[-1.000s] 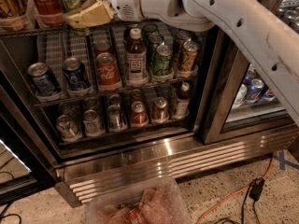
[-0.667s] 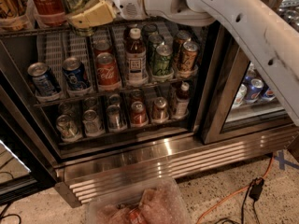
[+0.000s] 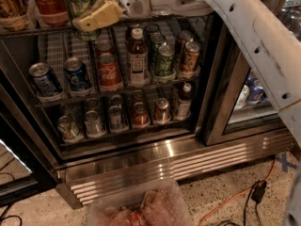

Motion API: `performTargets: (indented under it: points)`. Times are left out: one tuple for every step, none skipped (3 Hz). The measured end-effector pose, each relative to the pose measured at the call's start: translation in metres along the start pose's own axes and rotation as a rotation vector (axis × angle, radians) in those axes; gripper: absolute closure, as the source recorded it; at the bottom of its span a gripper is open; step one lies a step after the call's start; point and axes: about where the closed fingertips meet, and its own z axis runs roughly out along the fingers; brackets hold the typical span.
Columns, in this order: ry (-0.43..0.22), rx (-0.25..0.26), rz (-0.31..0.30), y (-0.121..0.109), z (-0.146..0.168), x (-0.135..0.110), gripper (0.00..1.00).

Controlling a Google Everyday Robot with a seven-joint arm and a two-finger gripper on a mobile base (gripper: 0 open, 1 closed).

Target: Pick green can from top shelf of fridge

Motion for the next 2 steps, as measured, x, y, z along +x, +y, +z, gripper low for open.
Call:
performTargets:
  points:
    - [-0.015,-0.111,0.011,0.0075,0.0023,0.0018,1.00]
    - [-0.024,-0.181,0.027,0.0117,-0.0003,0.0069,1.00]
